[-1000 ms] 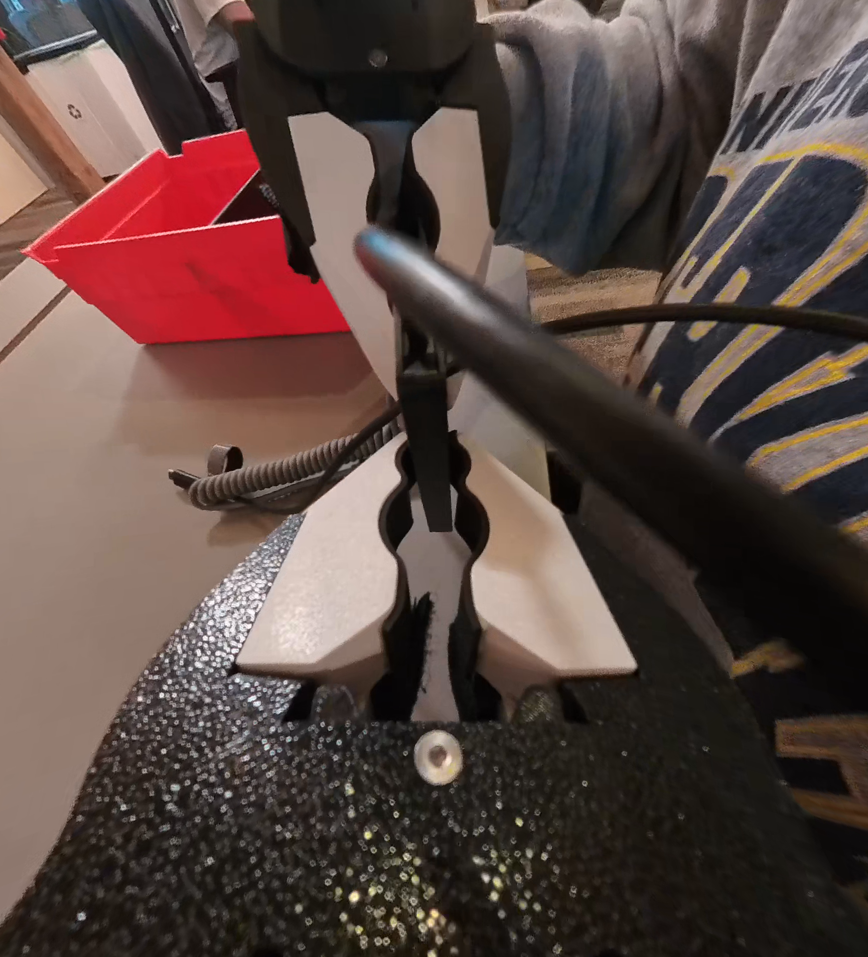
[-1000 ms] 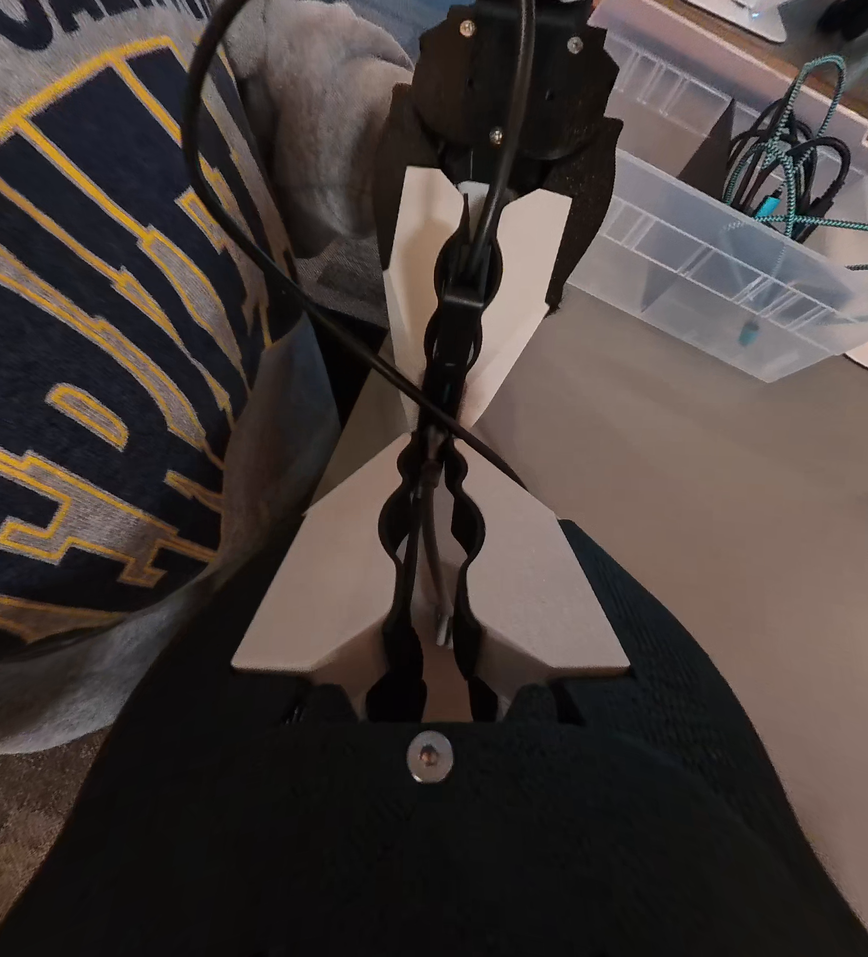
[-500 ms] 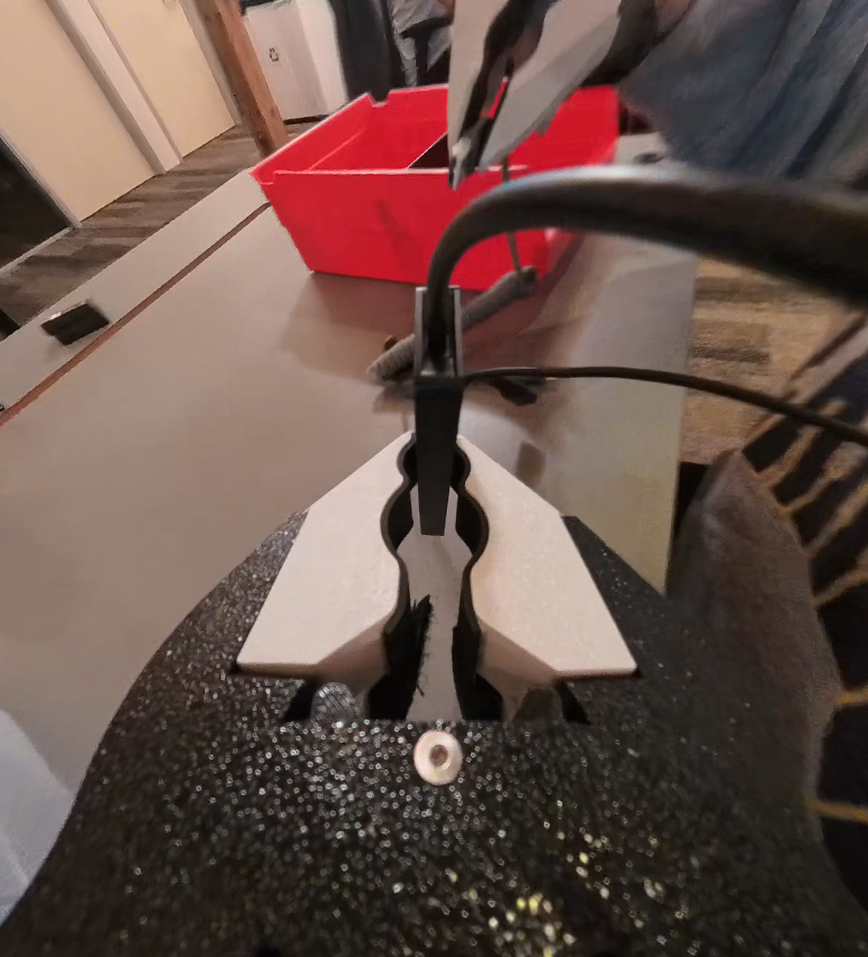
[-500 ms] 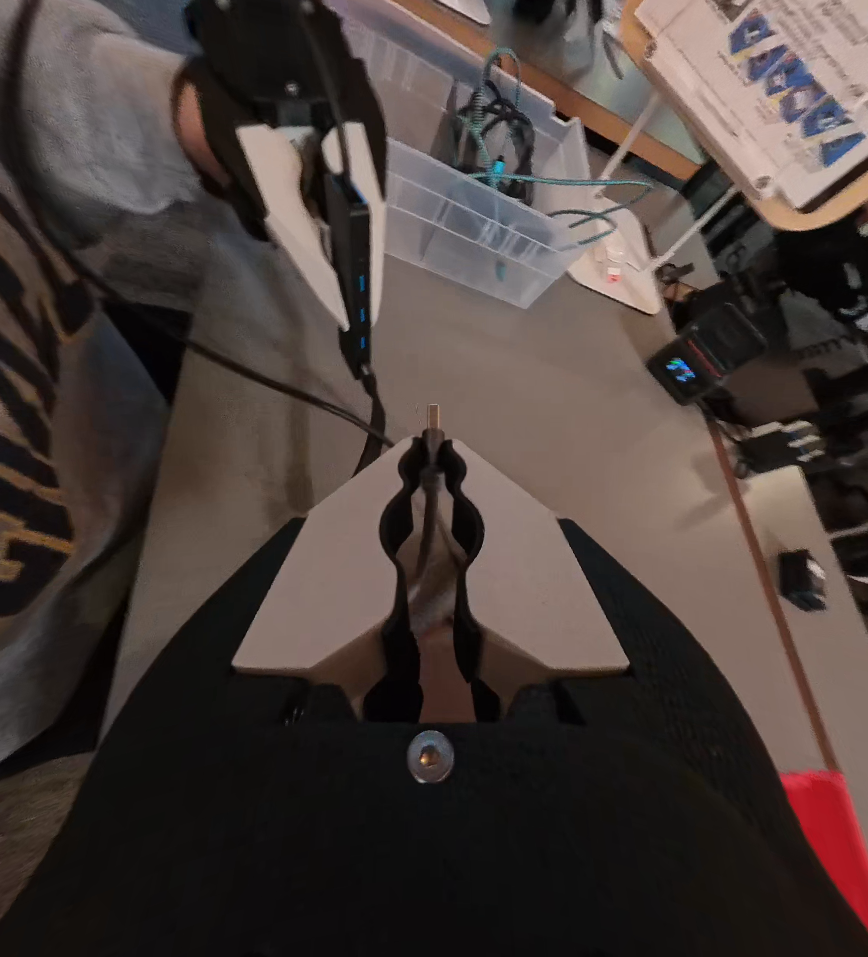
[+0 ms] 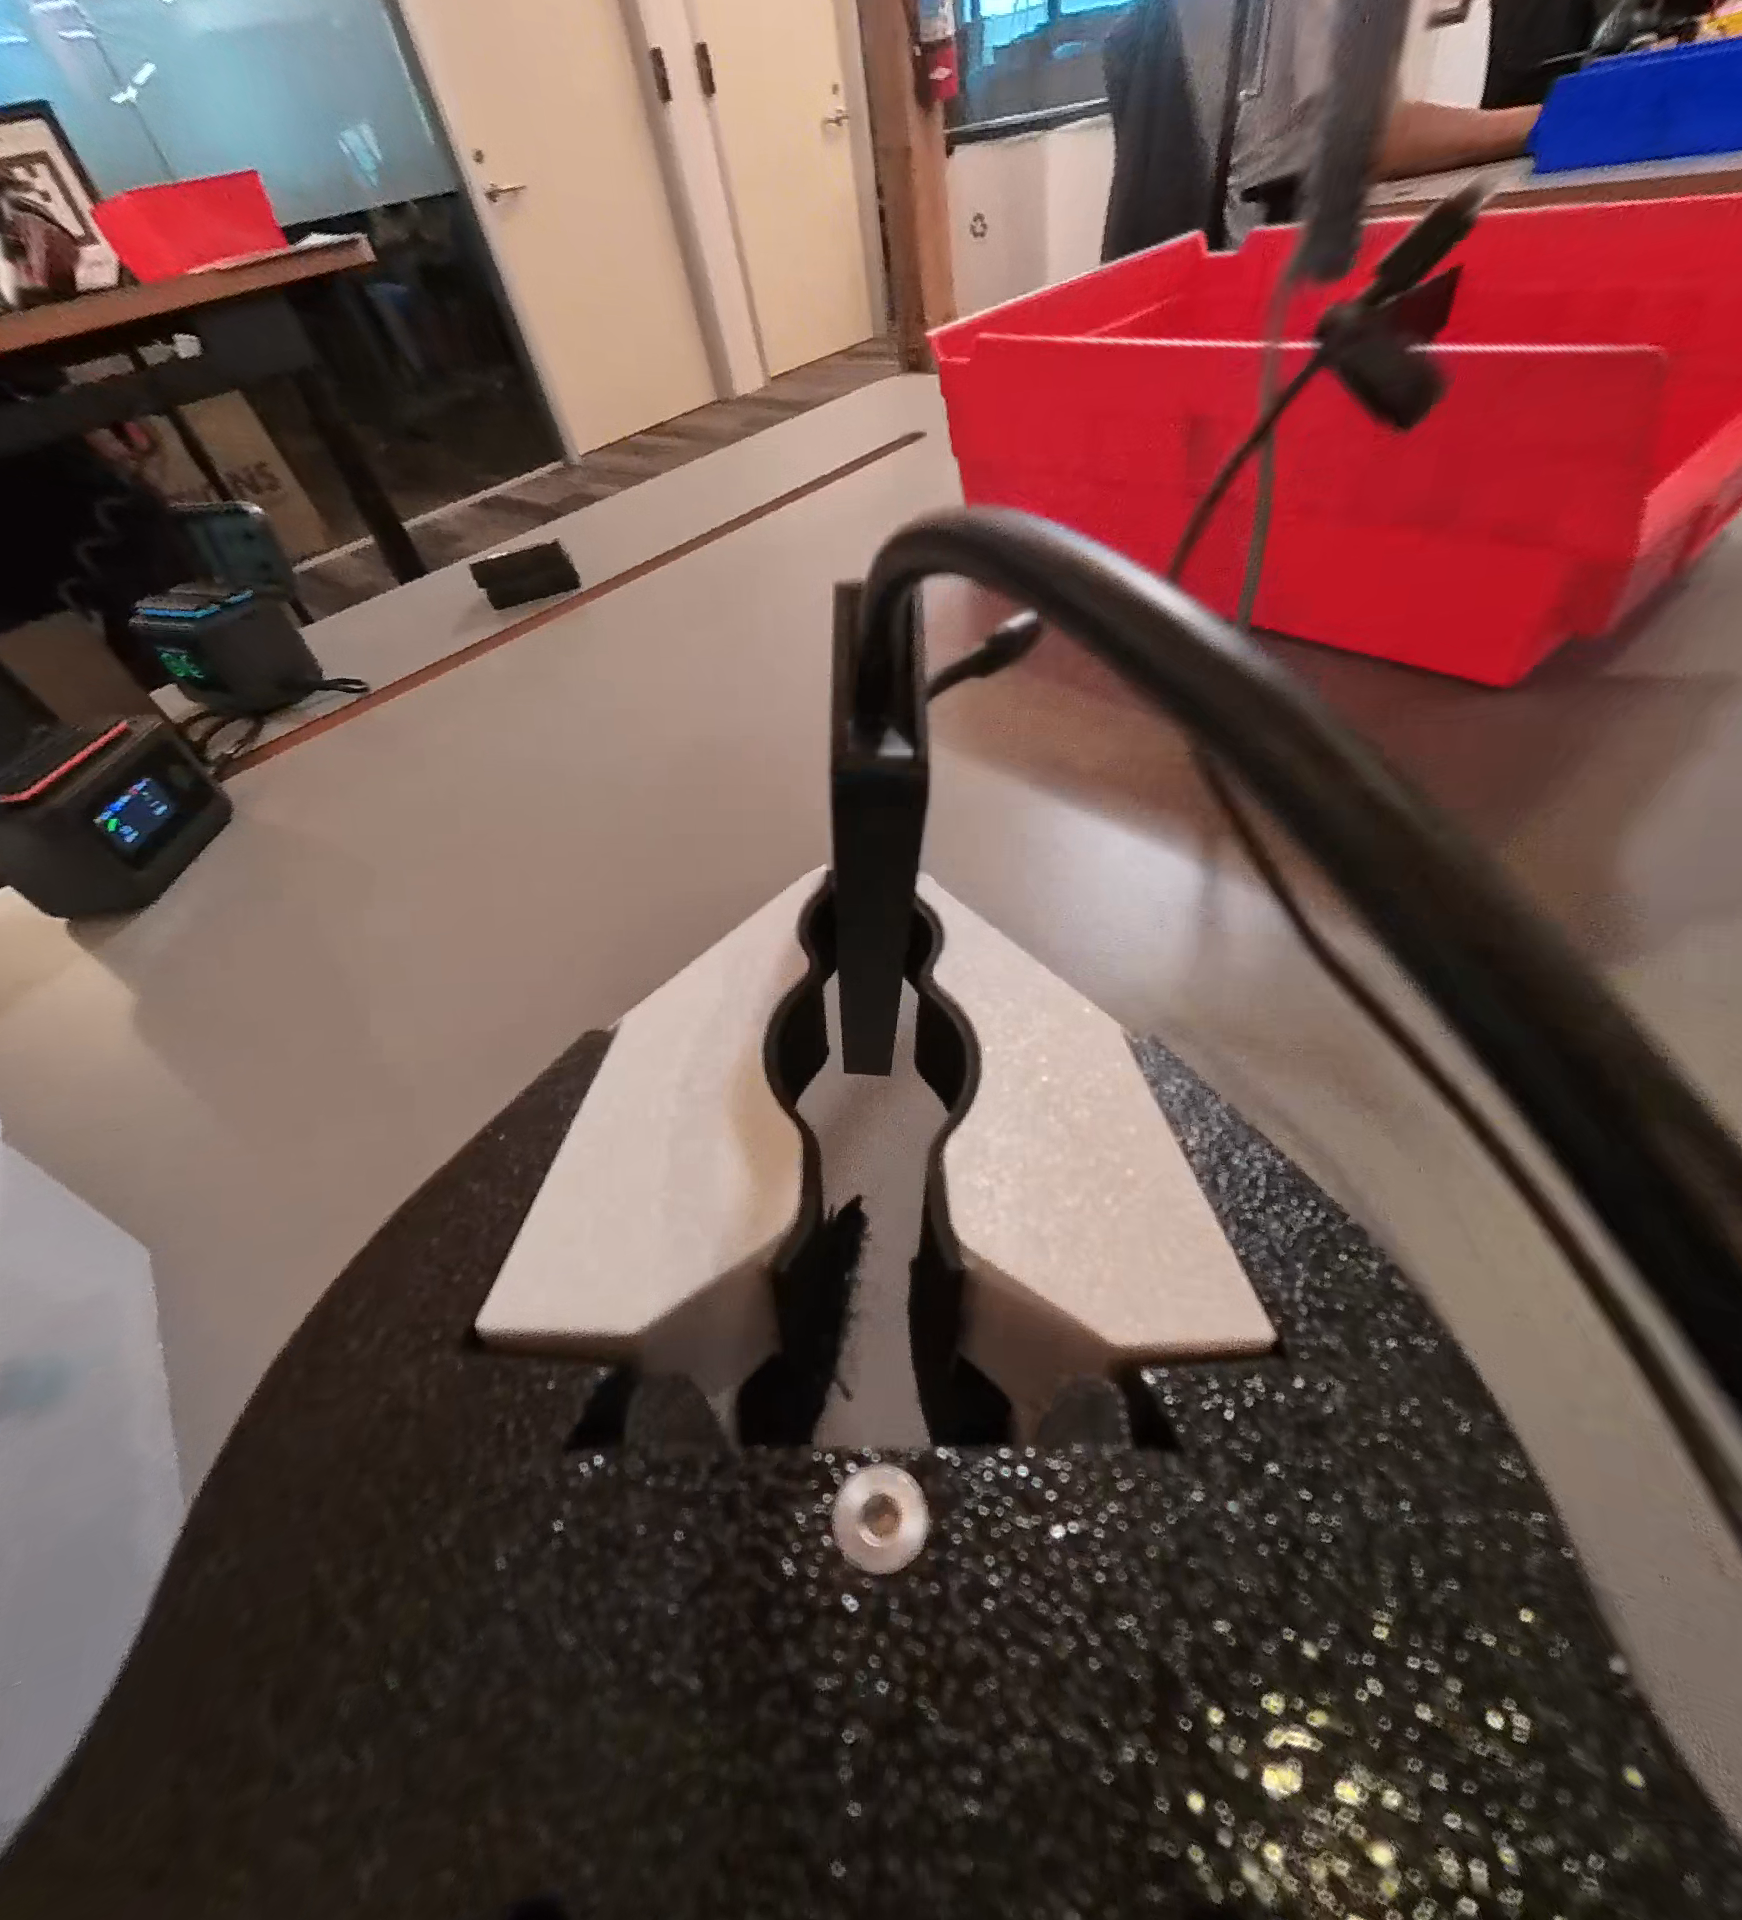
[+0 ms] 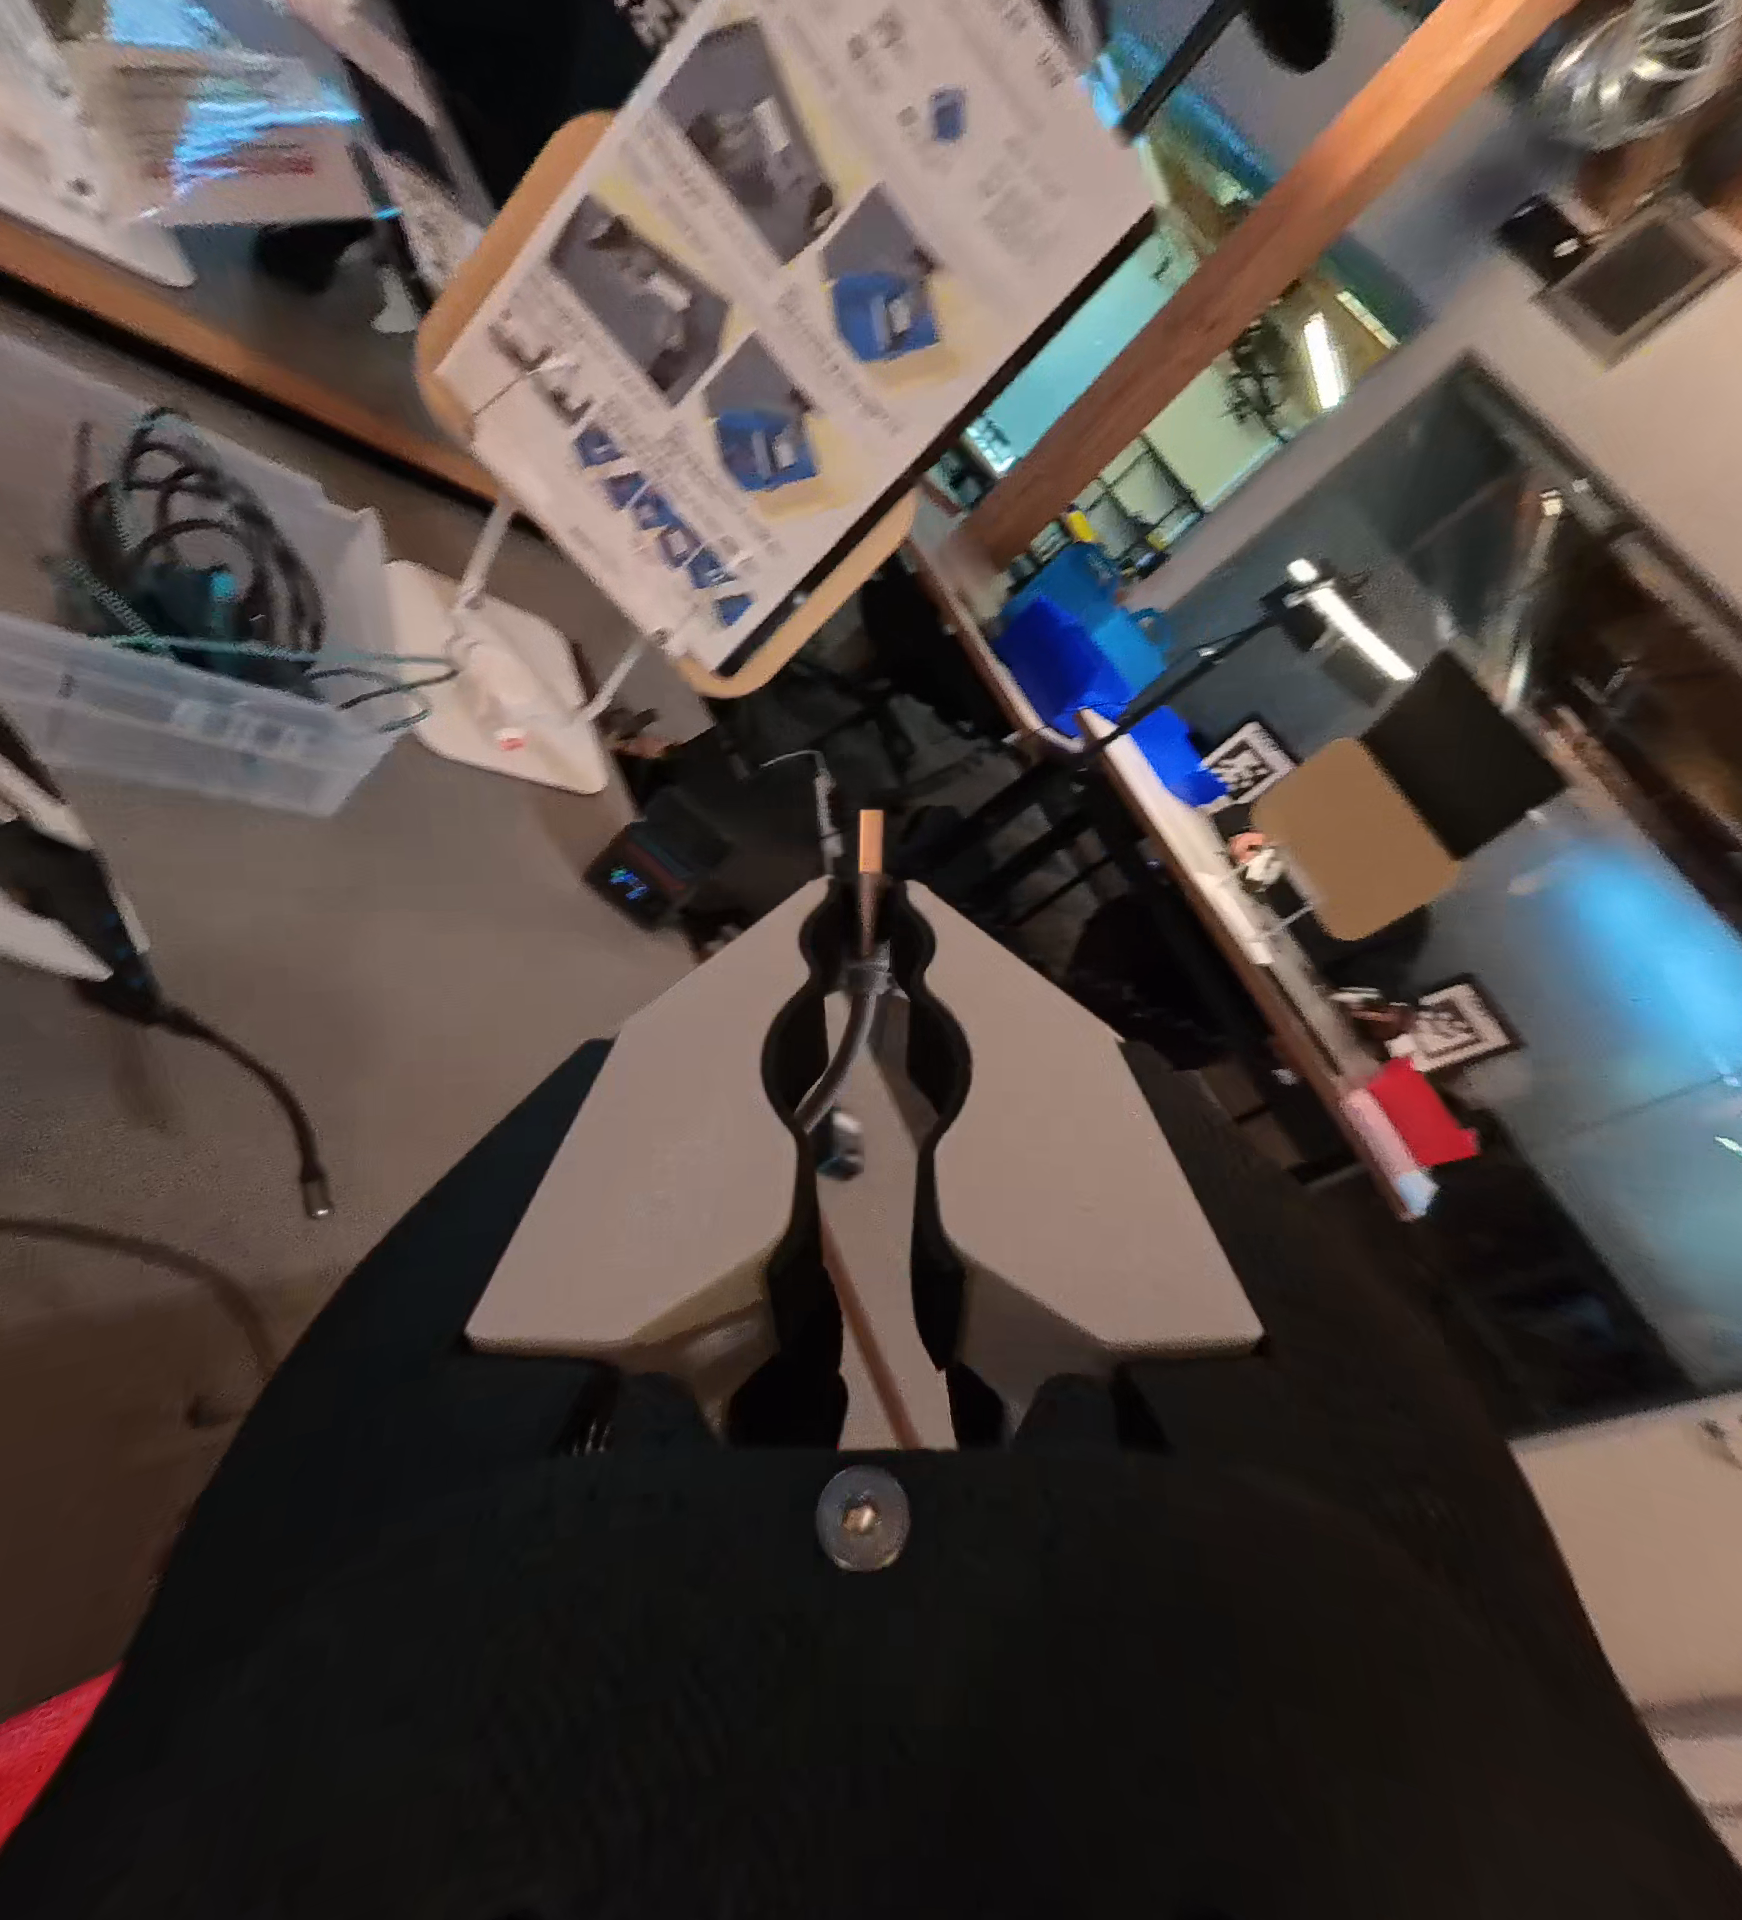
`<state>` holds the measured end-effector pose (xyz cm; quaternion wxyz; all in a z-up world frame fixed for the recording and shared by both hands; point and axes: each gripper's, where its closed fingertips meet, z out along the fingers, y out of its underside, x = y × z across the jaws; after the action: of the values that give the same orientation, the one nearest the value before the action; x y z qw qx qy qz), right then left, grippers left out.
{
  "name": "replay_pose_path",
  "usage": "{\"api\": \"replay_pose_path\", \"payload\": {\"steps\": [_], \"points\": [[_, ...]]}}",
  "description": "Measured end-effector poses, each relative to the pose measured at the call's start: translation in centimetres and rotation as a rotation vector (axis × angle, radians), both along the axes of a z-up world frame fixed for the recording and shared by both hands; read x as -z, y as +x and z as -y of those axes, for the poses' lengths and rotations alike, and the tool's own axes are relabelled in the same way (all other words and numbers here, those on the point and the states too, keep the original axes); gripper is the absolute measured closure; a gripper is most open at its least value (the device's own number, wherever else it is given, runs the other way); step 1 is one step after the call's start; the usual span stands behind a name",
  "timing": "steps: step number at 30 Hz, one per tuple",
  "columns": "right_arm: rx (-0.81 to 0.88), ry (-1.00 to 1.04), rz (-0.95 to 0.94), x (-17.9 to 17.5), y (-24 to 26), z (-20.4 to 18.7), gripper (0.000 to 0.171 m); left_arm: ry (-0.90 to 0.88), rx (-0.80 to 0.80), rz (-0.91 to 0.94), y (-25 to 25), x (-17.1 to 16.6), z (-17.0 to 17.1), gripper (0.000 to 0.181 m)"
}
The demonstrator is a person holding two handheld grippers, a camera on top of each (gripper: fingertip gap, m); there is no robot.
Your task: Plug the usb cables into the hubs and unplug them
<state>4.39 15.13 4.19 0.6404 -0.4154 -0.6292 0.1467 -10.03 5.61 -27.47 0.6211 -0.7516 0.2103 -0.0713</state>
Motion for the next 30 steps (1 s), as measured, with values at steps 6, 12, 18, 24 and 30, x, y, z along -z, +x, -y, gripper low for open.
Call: {"api": "replay_pose_path", "payload": {"steps": [6, 12, 18, 24, 30], "points": [[0.097, 0.108, -0.062, -11.1, 2.4, -1.3, 0.165, -0.015, -0.045, 0.007, -1.2, 0.6, -0.1, 0.173], [0.207, 0.117, -0.074, -15.1, 6.2, -1.4, 0.165, 0.014, -0.06, 0.04, -1.9, 0.0, 0.2, 0.173], [0.278, 0.017, -0.027, -9.2, 9.5, -2.0, 0.165, 0.023, -0.045, 0.079, -1.8, -0.4, 0.6, 0.173], [0.314, -0.124, 0.068, 0.8, 11.5, -3.2, 0.165, 0.02, -0.022, 0.07, -1.4, -0.3, 0.8, 0.173], [0.319, -0.157, 0.249, 11.1, 12.1, -3.0, 0.165, 0.018, -0.019, 0.069, -1.3, -0.2, 0.8, 0.173]]}}
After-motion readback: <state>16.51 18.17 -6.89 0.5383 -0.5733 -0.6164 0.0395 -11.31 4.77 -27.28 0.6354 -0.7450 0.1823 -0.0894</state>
